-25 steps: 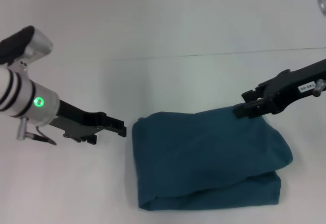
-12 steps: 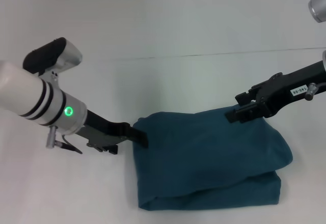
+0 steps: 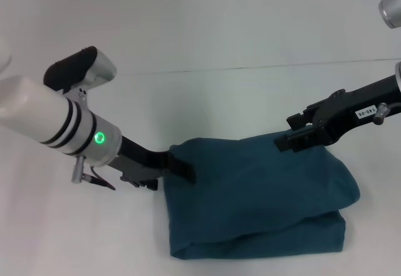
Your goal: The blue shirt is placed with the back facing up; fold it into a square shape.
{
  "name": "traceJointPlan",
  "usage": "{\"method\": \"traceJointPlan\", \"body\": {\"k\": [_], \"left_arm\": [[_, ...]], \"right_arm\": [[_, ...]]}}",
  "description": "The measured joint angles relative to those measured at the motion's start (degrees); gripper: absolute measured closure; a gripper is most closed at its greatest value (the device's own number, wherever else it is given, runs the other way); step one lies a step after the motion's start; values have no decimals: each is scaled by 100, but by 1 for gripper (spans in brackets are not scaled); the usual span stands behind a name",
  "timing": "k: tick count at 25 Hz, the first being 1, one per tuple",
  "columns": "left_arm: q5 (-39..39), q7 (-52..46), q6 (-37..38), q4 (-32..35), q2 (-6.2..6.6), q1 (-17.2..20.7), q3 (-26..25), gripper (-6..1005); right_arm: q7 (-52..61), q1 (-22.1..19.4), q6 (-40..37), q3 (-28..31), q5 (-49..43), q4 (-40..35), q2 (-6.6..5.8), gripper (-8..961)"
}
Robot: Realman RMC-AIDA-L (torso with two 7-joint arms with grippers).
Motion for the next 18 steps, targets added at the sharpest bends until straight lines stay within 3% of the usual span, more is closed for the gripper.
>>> {"method": "traceJointPlan", "body": {"k": [14, 18], "left_arm": [[-44, 73, 91, -119, -104, -174, -37, 156], [-474, 298, 243, -106, -86, -162, -46, 161]], "right_arm": [[-61, -32, 3, -17, 8, -12, 6, 327], [-62, -35, 12, -17, 8, -12, 6, 327]]}}
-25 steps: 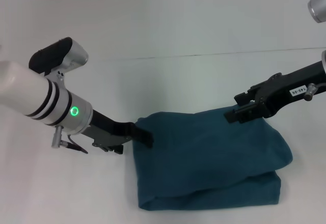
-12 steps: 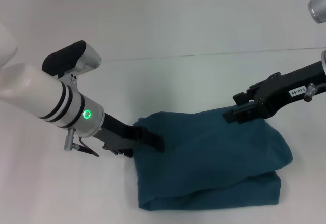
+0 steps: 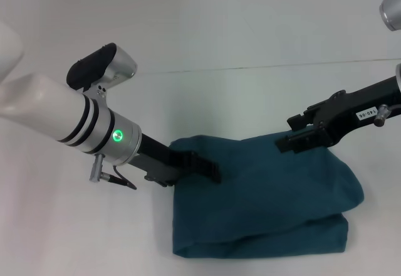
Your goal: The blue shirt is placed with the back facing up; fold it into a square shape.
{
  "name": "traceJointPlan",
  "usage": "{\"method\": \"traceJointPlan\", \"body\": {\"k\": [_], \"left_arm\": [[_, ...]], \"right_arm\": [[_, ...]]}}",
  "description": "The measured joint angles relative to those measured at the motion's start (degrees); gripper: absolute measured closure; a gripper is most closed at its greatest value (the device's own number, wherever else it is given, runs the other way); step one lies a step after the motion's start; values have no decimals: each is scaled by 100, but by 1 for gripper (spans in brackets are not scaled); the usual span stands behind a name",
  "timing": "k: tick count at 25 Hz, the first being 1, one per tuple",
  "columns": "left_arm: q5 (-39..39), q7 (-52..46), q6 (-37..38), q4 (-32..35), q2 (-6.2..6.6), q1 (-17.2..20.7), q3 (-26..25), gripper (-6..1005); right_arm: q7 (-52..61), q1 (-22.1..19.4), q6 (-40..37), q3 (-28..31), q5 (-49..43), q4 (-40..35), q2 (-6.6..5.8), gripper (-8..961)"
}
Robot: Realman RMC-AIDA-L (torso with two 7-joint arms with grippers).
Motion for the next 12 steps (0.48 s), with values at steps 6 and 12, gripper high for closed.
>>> {"method": "traceJointPlan", "body": {"k": [6, 12], "left_arm": [[-211, 122, 64, 13, 28, 98, 13, 168], [-211, 255, 67, 4, -33, 89, 27, 396]], "right_arm": [[1, -22, 16, 0, 0, 4, 7, 329], [5, -26, 27, 13, 49, 16, 23, 330]]}}
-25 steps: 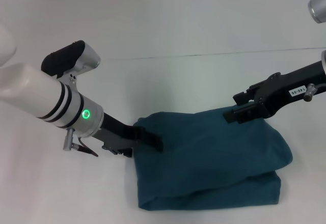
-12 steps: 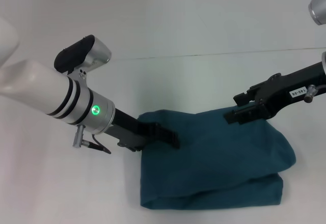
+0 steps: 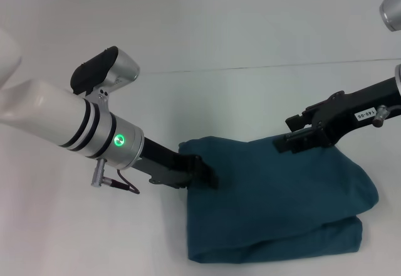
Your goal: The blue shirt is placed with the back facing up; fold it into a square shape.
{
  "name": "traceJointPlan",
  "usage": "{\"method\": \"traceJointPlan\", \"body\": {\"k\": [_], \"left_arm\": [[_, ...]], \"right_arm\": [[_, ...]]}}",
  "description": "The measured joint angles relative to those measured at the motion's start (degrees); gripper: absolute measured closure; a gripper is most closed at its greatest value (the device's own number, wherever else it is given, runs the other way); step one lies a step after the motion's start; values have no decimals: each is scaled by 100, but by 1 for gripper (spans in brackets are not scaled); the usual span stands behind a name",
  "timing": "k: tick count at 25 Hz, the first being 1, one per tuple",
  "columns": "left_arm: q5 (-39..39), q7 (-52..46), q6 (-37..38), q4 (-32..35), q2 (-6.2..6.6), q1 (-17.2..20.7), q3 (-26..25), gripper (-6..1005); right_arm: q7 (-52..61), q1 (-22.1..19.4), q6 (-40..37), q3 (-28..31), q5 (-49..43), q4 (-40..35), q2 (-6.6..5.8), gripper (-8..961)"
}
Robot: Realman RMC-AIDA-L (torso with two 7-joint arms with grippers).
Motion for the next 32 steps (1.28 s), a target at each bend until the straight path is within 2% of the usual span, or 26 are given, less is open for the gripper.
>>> {"method": "traceJointPlan", "body": {"k": [11, 17, 21, 26, 32], "left_arm": [[-128, 134, -112, -14, -55, 11, -26, 832], [-132, 195, -142, 13, -71, 11, -26, 918], [-133, 207, -187, 37, 49, 34, -33, 976], [-133, 217, -268, 183, 294, 210, -80, 977], [-87, 313, -417, 242, 459, 320, -110, 977]], "right_arm": [[-2, -51, 141, -12, 36, 46, 13, 331], [-9, -66, 183, -13, 93, 99, 23, 332], [-21, -128, 282, -23, 251, 130, 23, 333], [-116, -313, 620, -181, 656, 234, 31, 334], [-399, -562, 1136, -498, 1266, 621, 40, 334]]}}
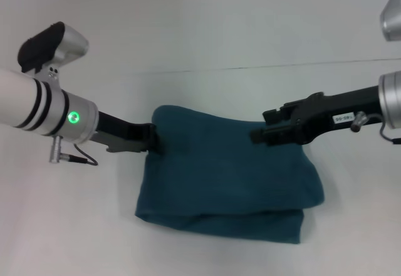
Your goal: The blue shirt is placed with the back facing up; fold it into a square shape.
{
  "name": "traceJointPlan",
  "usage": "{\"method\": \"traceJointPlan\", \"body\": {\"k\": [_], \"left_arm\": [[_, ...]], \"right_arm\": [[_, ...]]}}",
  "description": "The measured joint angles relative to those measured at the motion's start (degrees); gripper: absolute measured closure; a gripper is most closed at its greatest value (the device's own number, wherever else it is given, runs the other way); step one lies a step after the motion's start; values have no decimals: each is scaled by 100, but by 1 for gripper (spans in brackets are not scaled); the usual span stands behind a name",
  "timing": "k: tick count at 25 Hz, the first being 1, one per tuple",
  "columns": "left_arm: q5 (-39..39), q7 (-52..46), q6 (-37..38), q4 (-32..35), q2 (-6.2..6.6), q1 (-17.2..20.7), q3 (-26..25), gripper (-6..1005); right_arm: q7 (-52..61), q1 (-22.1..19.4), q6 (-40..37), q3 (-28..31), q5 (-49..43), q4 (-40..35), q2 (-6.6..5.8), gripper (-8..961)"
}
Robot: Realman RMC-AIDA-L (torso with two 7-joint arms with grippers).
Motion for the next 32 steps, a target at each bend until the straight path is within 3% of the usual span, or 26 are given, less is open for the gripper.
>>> {"method": "traceJointPlan", "body": {"k": [9, 17, 23, 25, 28, 32], "left_arm": [[337, 94, -276, 37, 171, 24, -17, 976], [451, 168, -265, 79, 188, 34, -101, 975], [464, 212, -260, 72, 191, 37, -117, 975], [502, 212, -260, 72, 191, 46, -115, 975], [564, 212, -258, 77, 189, 52, -118, 975], [576, 224, -254, 79, 187, 53, -120, 976]], "right_arm": [[-42, -57, 286, -247, 207, 506, 0, 336], [-15, 122, 785, -270, 260, 1223, -21, 340], [283, 286, 697, -290, 56, 1263, -53, 470], [571, 273, 523, -268, -56, 1056, -86, 562], [944, 168, 112, -215, -161, 707, -195, 699], [1048, -33, -267, 108, -256, 554, -343, 744]]}}
